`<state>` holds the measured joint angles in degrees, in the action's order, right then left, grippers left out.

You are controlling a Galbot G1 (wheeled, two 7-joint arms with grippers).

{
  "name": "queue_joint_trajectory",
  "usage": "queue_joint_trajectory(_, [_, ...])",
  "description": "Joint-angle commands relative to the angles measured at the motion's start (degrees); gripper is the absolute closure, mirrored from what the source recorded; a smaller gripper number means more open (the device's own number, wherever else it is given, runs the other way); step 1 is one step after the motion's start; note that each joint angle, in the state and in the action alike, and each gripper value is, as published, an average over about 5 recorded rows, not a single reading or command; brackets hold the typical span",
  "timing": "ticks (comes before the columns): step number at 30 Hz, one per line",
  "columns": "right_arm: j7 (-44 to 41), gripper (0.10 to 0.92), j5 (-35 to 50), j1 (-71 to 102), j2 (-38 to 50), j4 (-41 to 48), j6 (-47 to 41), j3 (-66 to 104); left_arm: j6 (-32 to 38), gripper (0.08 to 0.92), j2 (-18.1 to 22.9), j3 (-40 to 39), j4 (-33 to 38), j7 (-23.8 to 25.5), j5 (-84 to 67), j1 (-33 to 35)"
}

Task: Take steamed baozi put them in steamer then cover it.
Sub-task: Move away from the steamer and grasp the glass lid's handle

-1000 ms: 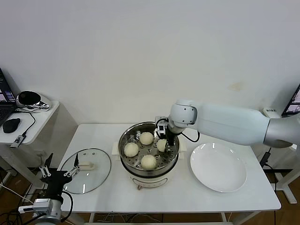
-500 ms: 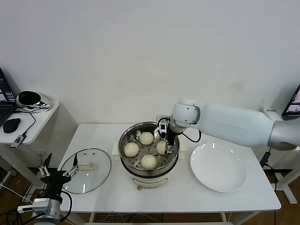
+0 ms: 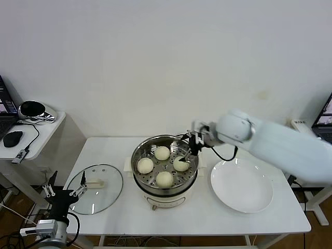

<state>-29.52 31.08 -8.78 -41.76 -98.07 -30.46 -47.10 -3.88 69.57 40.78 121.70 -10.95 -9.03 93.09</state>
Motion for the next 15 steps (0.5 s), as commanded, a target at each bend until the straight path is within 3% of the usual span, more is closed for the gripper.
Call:
queue_joint_trajectory(1, [22.1,0.203,-10.1,55.5,4.6,-8.5,25.1,48.4,0.2,0.177,0.9,-0.6,0.4,-0.1,1.5,0.1])
queue_joint_trajectory(9, [19.7,0.203,-22.5,80.4,-15.7,-7.2,47.3,76.8,2.3,0.177,2.8,-3.7,0.3,-1.4,10.4,1.0])
queue_joint_trajectory(15, [17.1,0.203,-27.1,88.3,-30.3,-8.6,51.1,89.9,2.4,0.177,2.5,-5.5,-3.5,-3.2,23.1,1.5])
